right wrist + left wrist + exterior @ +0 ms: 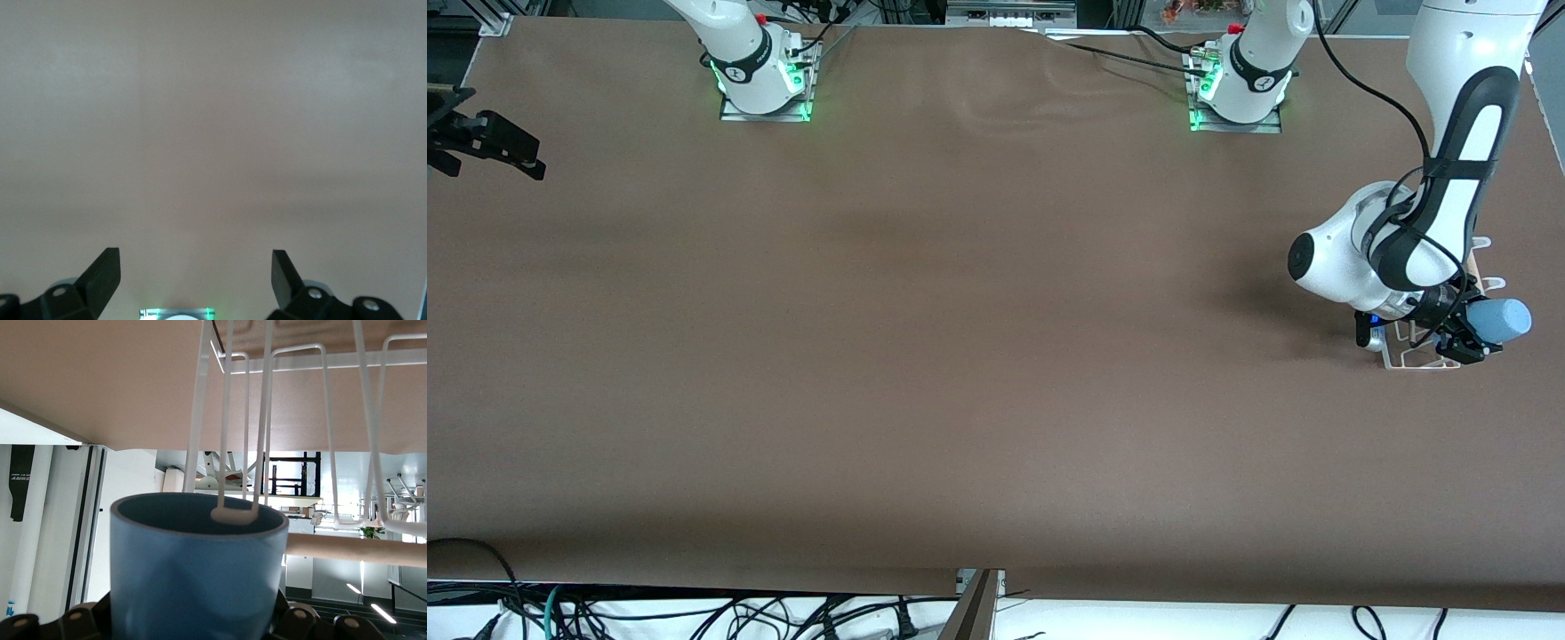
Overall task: Transfer cup to left arm and place on rack
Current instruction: 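Lower the cup onto the rack pegs with the left gripper while the right gripper retracts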
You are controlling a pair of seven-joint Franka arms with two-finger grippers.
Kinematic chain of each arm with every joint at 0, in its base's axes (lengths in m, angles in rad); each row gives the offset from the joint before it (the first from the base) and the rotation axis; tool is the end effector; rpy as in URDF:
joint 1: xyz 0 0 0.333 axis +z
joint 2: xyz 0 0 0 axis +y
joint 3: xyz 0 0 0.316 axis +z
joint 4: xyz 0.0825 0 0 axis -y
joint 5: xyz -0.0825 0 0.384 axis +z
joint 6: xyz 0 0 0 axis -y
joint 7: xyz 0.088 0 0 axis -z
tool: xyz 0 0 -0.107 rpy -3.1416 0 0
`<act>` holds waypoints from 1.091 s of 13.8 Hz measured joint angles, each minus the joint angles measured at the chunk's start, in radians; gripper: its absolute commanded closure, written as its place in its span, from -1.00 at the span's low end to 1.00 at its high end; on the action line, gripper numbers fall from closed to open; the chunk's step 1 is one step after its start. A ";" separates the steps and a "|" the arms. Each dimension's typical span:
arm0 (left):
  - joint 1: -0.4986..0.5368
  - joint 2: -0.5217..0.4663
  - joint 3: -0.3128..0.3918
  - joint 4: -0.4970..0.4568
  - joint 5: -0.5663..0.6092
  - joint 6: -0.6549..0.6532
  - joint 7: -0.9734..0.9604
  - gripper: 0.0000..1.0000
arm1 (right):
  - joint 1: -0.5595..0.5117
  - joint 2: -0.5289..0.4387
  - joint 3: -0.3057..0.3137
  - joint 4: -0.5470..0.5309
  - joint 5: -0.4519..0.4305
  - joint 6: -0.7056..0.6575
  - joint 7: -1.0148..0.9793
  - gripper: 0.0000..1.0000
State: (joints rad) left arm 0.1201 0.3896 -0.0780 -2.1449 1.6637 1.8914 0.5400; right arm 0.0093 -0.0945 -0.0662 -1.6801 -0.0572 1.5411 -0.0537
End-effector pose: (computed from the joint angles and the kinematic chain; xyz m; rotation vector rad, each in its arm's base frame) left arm 0.5518 0.0971 0.2317 -1.2582 1.4278 0.8857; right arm 0.5194 -0.0375 0.6214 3.0923 -0.0049 -0.0734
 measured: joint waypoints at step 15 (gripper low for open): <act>0.000 0.056 -0.001 0.037 0.029 0.001 -0.074 -1.00 | -0.001 0.017 0.015 -0.006 0.080 0.043 0.080 -1.00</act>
State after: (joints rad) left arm 0.1200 0.4453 -0.0786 -2.1077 1.6925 1.8925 0.4660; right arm 0.0084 -0.0773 -0.0510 -1.6860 0.0223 1.5842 0.0259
